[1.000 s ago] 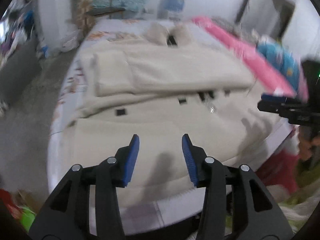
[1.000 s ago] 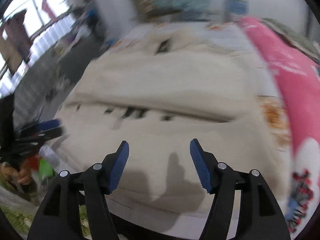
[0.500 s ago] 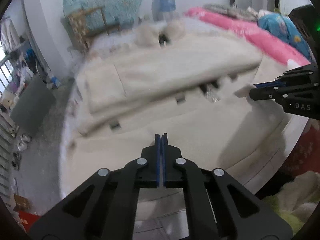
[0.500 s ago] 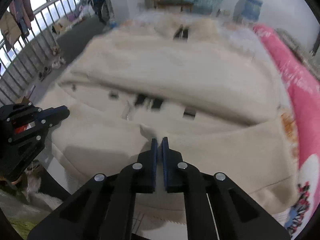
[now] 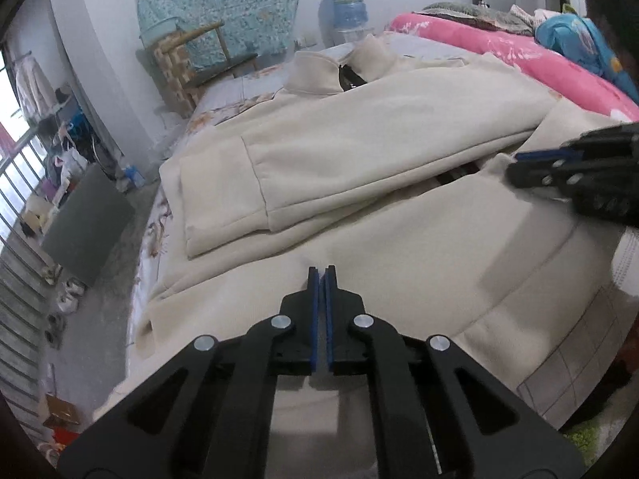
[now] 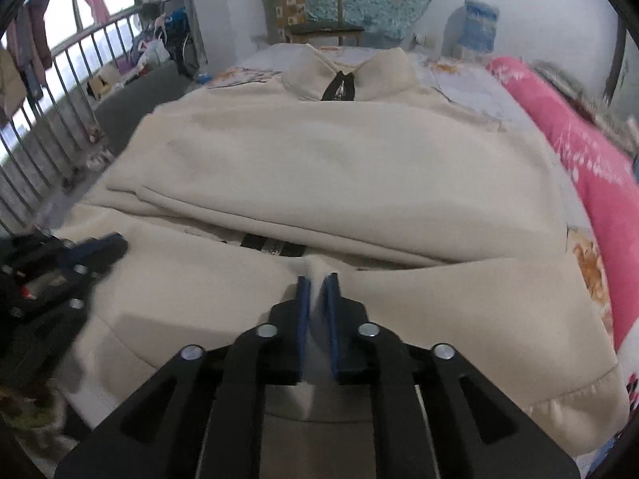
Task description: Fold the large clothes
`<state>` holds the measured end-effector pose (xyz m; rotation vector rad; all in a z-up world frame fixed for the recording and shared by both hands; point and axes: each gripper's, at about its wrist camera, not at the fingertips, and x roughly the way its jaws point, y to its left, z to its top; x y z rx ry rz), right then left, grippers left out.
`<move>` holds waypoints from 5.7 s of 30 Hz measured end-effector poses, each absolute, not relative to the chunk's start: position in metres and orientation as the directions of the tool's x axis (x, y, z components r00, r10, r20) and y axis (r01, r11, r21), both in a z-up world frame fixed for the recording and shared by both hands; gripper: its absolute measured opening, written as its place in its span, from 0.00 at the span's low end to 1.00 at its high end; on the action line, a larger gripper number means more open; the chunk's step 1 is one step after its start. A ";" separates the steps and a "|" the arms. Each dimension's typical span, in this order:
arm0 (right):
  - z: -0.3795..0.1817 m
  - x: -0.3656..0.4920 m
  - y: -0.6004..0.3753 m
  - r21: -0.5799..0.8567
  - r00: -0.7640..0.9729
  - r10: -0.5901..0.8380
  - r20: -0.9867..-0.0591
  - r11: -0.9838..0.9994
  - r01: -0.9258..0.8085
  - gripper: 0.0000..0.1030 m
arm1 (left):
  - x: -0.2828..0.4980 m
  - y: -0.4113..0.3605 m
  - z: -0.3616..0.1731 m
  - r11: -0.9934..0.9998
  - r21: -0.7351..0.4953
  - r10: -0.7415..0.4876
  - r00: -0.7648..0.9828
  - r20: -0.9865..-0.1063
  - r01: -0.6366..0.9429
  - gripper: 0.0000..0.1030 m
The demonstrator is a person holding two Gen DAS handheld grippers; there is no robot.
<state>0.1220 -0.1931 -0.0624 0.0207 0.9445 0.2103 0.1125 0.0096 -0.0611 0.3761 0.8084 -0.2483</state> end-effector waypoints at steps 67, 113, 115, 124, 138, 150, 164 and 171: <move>-0.042 0.067 -0.259 0.074 0.613 0.108 -0.783 0.994 -0.082 0.39 | 0.100 0.142 -0.050 0.956 -0.252 -0.292 0.580 -0.760 0.151 0.38; -0.077 0.119 -0.199 -0.004 0.567 0.012 -0.824 1.000 -0.028 0.86 | 0.133 0.018 -0.060 0.957 0.007 -0.160 0.544 -0.824 0.291 0.72; -0.078 0.121 -0.202 0.012 0.575 0.019 -0.818 1.000 -0.016 0.90 | 0.135 0.016 -0.059 0.959 0.010 -0.152 0.540 -0.828 0.284 0.75; -0.080 0.120 -0.202 0.017 0.592 0.021 -0.805 1.000 -0.013 0.94 | 0.134 0.017 -0.063 0.980 0.045 -0.073 0.558 -0.827 0.194 0.91; -0.079 0.123 -0.202 0.018 0.569 0.010 -0.822 1.000 0.009 0.94 | 0.131 0.023 -0.065 0.995 0.021 -0.038 0.563 -0.826 0.098 0.94; -0.079 0.123 -0.202 0.016 0.566 0.008 -0.824 1.000 0.009 0.94 | 0.130 0.022 -0.065 0.998 0.019 -0.020 0.556 -0.831 0.065 0.94; -0.078 0.126 -0.201 0.013 0.541 0.001 -0.841 1.000 0.019 0.94 | 0.133 0.023 -0.064 0.998 0.016 -0.020 0.532 -0.847 0.063 0.94; -0.078 0.129 -0.200 0.007 0.518 -0.009 -0.855 1.000 0.028 0.94 | 0.138 0.023 -0.064 0.997 0.015 -0.025 0.501 -0.865 0.076 0.94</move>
